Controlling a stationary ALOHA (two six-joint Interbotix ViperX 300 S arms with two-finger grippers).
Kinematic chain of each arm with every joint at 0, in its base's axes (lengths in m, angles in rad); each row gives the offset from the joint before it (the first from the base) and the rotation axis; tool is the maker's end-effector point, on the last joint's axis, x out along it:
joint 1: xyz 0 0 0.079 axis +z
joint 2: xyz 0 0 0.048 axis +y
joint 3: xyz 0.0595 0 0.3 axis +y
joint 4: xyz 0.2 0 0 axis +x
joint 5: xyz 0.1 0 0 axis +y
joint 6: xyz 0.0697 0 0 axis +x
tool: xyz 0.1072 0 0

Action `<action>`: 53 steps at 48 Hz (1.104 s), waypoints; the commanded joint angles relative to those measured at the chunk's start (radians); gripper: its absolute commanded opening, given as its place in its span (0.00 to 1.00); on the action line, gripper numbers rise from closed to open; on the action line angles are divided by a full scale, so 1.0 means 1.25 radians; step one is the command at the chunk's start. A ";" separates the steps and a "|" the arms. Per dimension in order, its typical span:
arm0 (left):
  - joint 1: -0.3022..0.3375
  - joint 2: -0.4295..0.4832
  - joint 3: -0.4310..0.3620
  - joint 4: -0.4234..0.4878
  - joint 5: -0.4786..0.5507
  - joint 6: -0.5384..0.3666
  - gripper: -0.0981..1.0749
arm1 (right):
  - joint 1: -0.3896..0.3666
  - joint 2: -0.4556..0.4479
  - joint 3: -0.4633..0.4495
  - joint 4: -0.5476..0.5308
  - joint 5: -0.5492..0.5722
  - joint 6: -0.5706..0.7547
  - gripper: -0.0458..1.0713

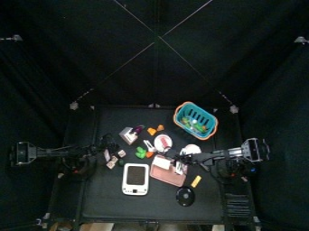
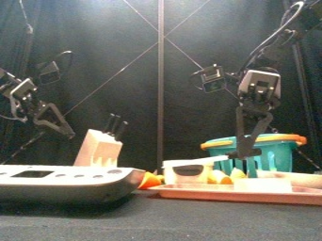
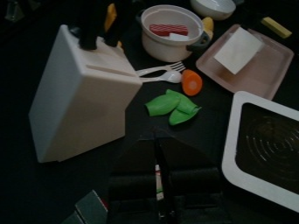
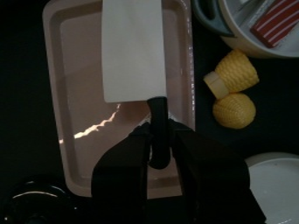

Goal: Grab cleaver with other hand

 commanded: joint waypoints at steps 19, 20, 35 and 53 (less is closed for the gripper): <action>-0.033 0.001 -0.055 -0.029 -0.093 -0.007 0.48 | -0.001 -0.011 -0.096 -0.218 -0.039 0.000 0.52; -0.036 0.001 -0.058 -0.037 -0.093 -0.010 0.50 | -0.002 -0.010 -0.099 -0.229 -0.043 0.000 0.52; -0.098 0.002 -0.128 -0.144 -0.098 -0.043 0.80 | -0.004 0.005 -0.158 -0.382 -0.069 0.001 0.52; -0.131 0.005 -0.155 -0.226 -0.098 -0.134 0.84 | -0.004 0.007 -0.207 -0.492 -0.067 0.001 0.52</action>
